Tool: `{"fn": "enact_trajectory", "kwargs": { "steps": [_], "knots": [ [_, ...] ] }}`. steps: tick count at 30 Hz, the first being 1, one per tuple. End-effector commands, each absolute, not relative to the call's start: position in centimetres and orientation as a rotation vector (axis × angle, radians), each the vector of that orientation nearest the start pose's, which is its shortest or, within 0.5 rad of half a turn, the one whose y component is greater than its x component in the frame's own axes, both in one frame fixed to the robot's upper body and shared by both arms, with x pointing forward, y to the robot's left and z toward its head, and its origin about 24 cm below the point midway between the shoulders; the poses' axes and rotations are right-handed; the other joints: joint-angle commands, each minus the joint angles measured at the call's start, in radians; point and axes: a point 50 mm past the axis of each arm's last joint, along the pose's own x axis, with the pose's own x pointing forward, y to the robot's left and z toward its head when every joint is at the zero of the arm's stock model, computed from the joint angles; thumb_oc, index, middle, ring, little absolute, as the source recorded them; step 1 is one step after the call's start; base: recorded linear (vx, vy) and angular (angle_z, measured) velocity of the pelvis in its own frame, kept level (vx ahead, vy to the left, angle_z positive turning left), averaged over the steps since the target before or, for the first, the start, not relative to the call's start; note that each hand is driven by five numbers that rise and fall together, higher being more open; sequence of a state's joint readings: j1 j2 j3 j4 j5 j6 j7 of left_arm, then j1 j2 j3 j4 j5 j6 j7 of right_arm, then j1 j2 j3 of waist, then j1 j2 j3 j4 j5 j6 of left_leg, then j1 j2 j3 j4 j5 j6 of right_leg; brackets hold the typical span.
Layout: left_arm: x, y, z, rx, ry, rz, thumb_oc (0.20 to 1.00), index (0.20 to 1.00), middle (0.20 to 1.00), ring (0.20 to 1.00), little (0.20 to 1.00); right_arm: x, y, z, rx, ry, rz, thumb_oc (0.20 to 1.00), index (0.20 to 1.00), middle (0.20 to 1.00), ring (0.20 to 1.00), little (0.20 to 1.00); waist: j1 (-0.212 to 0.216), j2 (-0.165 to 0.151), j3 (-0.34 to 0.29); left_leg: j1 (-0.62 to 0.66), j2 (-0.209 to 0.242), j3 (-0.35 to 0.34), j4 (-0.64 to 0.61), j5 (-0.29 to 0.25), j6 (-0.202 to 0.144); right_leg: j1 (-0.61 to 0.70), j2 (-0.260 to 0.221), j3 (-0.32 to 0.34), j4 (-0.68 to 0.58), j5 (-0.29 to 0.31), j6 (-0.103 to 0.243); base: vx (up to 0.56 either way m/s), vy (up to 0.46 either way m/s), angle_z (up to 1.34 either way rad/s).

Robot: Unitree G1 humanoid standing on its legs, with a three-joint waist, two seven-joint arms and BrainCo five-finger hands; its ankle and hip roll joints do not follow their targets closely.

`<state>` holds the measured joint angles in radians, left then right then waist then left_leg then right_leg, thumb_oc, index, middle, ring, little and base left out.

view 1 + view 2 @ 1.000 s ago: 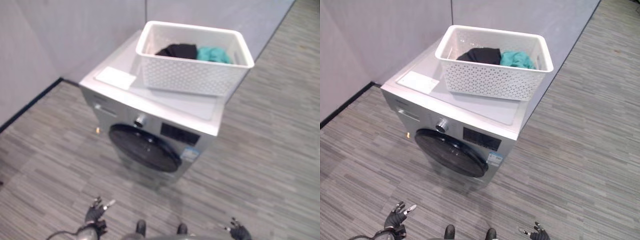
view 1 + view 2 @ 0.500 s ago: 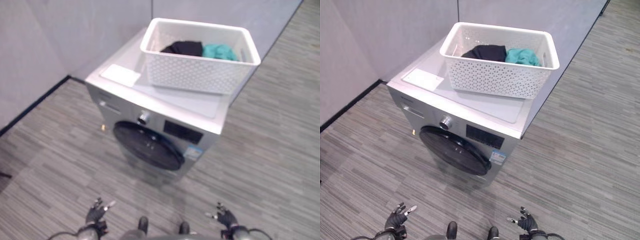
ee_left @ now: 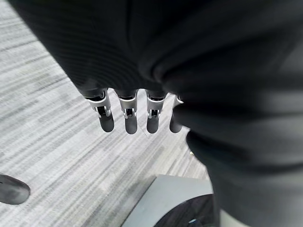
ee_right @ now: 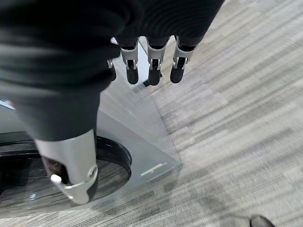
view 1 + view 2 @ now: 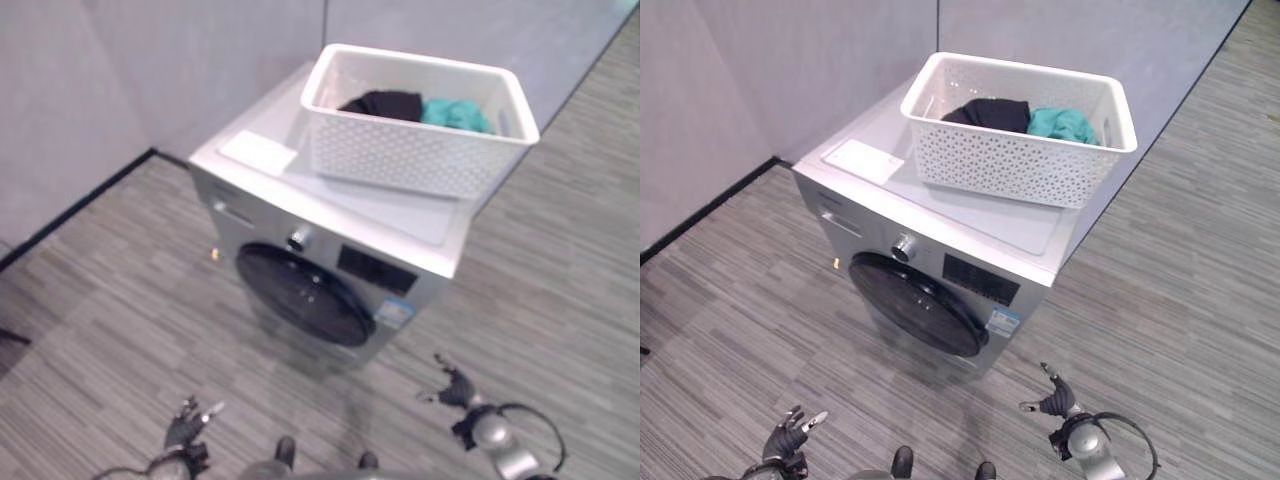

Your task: Grab the laundry basket,head to the washer,open it,put in the laundry and shut it.

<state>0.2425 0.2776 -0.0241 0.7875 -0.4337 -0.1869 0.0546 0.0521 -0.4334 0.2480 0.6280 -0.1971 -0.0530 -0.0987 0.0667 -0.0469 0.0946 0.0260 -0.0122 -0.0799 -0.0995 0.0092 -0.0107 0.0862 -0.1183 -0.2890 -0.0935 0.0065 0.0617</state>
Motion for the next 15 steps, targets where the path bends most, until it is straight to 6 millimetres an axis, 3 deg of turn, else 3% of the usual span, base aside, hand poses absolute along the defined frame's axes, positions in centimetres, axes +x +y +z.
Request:
{"fn": "enact_trajectory", "kwargs": {
  "steps": [1,10,15],
  "knots": [
    [10.1,26.6,-12.3,-0.042,0.780,0.396,1.000,1.000,1.000,1.000,1.000,19.2,-25.6,-7.9,-0.780,0.609,0.092,1.000,1.000,1.000,1.000,1.000,0.047,0.006,-0.026,-0.005,0.078,0.050,0.012,-0.029,-0.030,0.015,-0.065,0.011,0.019,-0.019,0.074,0.00,-0.015,0.09],
    [9.6,27.0,-12.3,-0.050,0.786,0.420,1.000,1.000,1.000,1.000,1.000,20.4,-24.2,-8.0,-0.774,0.599,0.120,1.000,1.000,1.000,1.000,1.000,0.081,0.005,-0.012,-0.034,0.071,0.023,0.012,-0.017,-0.032,0.009,-0.065,-0.012,0.013,-0.019,0.073,-0.01,-0.006,0.06],
    [9.5,27.1,-12.2,-0.039,0.786,0.416,1.000,1.000,1.000,1.000,1.000,22.5,-23.2,-7.1,-0.770,0.539,0.112,1.000,1.000,1.000,1.000,1.000,0.104,0.009,0.000,-0.060,0.061,-0.001,0.012,-0.008,-0.030,0.002,-0.070,-0.032,0.015,-0.019,0.074,-0.01,0.004,0.23]
  ]
}}
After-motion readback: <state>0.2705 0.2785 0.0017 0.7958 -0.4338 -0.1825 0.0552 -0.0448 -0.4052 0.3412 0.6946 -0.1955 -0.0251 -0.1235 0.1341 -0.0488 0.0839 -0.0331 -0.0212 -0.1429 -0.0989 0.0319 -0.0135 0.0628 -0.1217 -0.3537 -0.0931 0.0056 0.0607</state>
